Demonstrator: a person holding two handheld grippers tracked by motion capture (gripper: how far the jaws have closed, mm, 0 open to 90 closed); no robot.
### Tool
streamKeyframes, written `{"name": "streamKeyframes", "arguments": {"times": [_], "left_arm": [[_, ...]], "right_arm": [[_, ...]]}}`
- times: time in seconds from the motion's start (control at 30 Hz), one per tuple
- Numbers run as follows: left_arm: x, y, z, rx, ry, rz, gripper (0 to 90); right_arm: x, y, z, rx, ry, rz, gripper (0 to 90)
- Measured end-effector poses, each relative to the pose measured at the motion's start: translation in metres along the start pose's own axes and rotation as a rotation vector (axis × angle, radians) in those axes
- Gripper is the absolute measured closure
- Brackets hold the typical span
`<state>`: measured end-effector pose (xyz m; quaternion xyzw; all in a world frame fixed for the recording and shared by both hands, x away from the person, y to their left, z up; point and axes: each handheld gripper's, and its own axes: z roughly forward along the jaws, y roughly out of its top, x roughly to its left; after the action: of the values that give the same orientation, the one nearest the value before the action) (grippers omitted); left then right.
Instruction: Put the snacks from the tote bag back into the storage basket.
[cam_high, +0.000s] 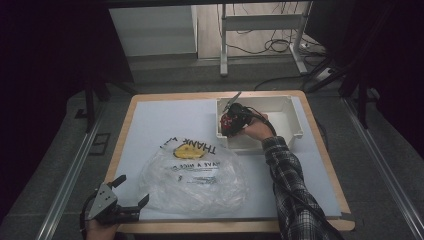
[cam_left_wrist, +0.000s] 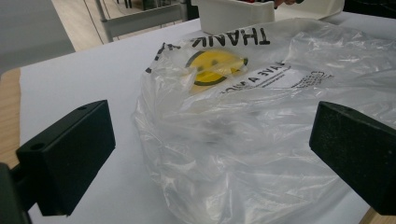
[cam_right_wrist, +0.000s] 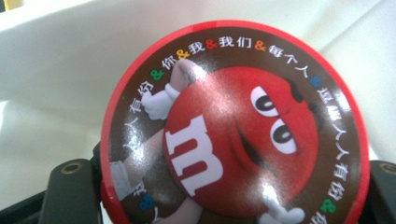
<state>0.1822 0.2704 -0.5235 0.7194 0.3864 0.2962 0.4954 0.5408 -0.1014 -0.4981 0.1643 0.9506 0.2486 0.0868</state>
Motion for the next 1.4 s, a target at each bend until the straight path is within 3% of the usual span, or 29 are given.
{"name": "streamKeyframes", "arguments": {"times": [0.23, 0.63, 1.4], "left_arm": [[0.0, 0.0, 0.0, 0.001, -0.001, 0.0, 0.1], [0.0, 0.0, 0.0, 0.001, 0.0, 0.003, 0.1], [-0.001, 0.0, 0.0, 0.001, 0.002, 0.003, 0.1]], "right_arm": [[-0.001, -0.002, 0.001, -0.02, 0.004, 0.018, 24.5], [0.002, 0.0, -0.002, -0.033, 0.003, 0.025, 11.0], [0.009, -0.003, -0.015, -0.076, -0.02, 0.021, 7.2]]}}
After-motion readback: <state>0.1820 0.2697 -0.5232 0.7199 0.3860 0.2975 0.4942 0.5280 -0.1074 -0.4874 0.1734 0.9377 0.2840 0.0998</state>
